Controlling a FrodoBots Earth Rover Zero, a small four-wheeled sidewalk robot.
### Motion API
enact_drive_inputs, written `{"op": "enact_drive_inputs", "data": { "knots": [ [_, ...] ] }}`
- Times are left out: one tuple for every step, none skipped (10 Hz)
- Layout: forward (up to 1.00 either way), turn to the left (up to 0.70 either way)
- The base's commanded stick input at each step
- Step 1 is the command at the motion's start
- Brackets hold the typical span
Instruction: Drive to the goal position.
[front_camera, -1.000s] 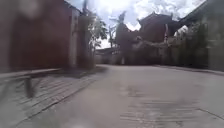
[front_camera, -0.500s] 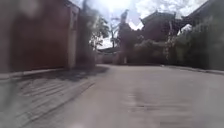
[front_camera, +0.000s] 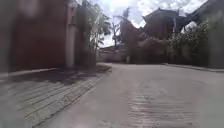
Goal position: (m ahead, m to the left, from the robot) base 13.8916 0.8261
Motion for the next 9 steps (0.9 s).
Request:
{"op": "enact_drive_inputs", "data": {
  "knots": [
    [0.00, 0.00],
    [0.00, 0.00],
    [0.00, -0.02],
    [0.00, -0.37],
    [0.00, -0.96],
    [0.00, -1.00],
    [0.00, -1.00],
    [0.00, -1.00],
    [0.00, -0.86]
  ]
}}
